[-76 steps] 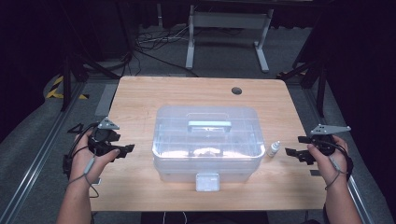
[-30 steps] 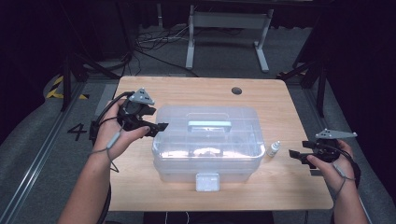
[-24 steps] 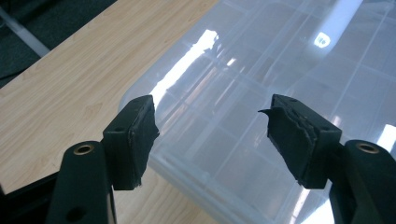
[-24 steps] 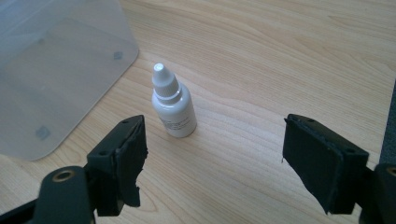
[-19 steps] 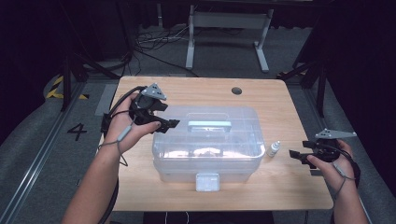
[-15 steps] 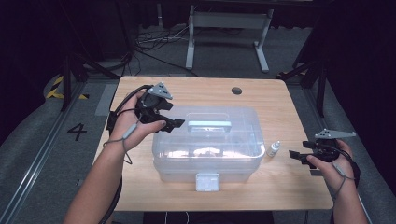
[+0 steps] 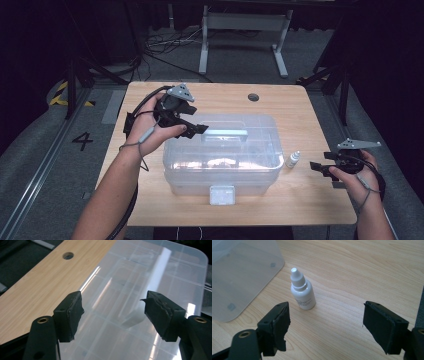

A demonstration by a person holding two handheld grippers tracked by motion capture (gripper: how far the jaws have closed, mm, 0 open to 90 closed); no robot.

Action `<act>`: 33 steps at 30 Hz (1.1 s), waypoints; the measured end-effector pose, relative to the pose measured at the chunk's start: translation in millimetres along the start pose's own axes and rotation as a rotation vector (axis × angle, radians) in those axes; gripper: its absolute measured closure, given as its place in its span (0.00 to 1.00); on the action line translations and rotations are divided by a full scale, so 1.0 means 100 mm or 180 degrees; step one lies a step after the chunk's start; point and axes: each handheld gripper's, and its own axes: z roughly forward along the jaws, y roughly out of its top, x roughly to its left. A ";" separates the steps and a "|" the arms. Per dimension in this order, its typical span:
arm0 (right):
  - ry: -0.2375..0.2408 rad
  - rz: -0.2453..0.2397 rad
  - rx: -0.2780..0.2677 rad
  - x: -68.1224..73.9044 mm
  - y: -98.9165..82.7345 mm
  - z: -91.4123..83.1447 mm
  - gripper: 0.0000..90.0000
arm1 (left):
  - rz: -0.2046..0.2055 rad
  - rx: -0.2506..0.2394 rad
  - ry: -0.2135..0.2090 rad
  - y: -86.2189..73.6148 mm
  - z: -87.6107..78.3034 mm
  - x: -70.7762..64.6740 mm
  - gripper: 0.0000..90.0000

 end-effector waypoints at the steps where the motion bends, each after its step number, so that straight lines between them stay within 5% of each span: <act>1: 0.0006 0.0005 0.0005 0.00 0.00 0.00 0.25 | 0.0038 0.0015 -0.0024 0.01 0.02 -0.02 0.34; 16: 0.0072 0.0040 -0.0271 0.04 0.01 0.04 0.22 | 0.0124 0.0151 -0.0436 0.09 0.39 -0.09 0.33; 20: 0.0089 0.0004 -0.0255 0.05 0.02 0.04 0.25 | 0.0237 0.0308 -0.0325 0.09 0.50 -0.13 0.35; 24: 0.0103 -0.0125 -0.0131 0.05 0.01 0.04 0.39 | 0.0253 0.0440 -0.0246 0.09 0.55 -0.17 0.49; 28: 0.0163 -0.0244 -0.0079 0.06 0.00 0.02 0.53 | 0.0341 0.0445 -0.0281 0.09 0.58 -0.17 0.73; 33: 0.0200 -0.0239 -0.0108 0.07 -0.01 0.01 0.54 | 0.0449 0.0470 -0.0294 0.11 0.57 -0.20 0.82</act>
